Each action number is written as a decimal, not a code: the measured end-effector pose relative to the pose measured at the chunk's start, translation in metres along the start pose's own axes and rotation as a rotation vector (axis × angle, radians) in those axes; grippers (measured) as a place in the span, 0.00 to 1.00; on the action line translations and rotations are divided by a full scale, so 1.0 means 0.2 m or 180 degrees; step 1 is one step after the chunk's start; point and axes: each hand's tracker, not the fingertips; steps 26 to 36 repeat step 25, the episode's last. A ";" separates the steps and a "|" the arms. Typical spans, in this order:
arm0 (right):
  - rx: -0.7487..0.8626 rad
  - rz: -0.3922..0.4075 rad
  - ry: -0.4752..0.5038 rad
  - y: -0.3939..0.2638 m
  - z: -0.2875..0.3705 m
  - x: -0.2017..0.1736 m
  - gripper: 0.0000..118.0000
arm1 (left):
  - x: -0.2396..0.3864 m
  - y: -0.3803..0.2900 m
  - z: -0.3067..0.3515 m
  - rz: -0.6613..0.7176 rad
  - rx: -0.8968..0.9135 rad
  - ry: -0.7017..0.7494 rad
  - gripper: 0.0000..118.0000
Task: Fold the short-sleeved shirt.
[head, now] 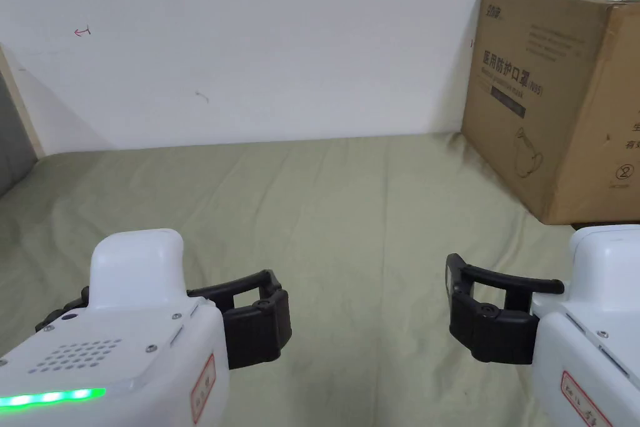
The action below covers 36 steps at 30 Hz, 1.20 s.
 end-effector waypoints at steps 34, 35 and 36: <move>-0.0057 0.0020 0.0040 -0.01 -0.03 -0.02 1.00 | 0.02 0.01 0.01 -0.0118 -0.0037 0.0088 0.99; -0.0057 0.0020 0.0040 -0.01 -0.03 -0.02 1.00 | 0.02 0.01 0.01 -0.0118 -0.0037 0.0088 0.99; -0.0057 0.0020 0.0040 -0.01 -0.03 -0.02 1.00 | 0.02 0.01 0.01 -0.0118 -0.0037 0.0088 0.99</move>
